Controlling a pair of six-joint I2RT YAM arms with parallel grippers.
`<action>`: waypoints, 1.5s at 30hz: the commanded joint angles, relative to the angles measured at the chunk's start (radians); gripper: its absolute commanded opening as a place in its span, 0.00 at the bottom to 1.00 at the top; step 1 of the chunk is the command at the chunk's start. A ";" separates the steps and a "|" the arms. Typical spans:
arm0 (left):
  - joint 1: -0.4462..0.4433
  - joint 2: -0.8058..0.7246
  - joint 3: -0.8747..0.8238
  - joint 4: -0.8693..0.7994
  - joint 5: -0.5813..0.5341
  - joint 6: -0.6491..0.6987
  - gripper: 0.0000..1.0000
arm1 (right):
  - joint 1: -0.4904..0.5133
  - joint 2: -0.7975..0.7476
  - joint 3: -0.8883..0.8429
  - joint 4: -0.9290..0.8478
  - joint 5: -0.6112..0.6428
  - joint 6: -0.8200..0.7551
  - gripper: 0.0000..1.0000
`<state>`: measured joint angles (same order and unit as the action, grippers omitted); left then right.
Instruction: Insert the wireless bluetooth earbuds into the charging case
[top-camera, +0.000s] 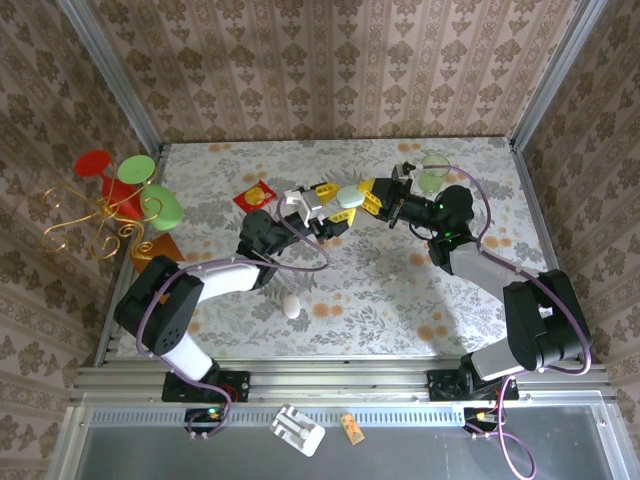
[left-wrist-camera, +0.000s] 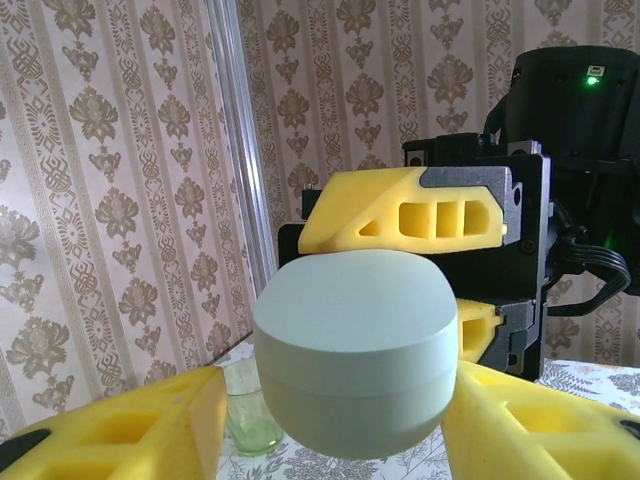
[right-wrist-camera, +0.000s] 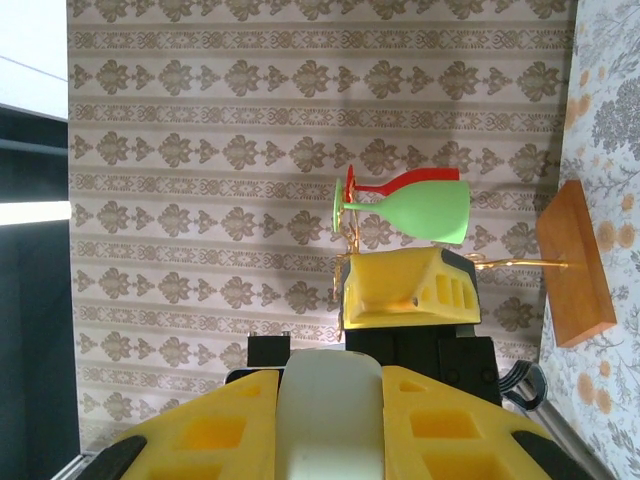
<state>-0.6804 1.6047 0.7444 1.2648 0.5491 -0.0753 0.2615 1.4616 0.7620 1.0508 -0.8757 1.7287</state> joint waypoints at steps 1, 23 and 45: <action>-0.005 0.013 0.037 0.031 -0.002 0.000 0.57 | -0.002 0.010 0.003 0.043 -0.005 0.005 0.19; -0.009 0.038 0.064 0.031 0.028 -0.017 0.53 | 0.001 0.021 -0.001 0.068 0.004 0.020 0.18; -0.015 0.029 0.067 0.031 0.031 -0.025 0.56 | 0.000 0.023 -0.012 0.091 0.012 0.034 0.18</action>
<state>-0.6888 1.6413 0.7864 1.2655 0.5682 -0.0837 0.2615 1.4845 0.7616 1.1034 -0.8722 1.7622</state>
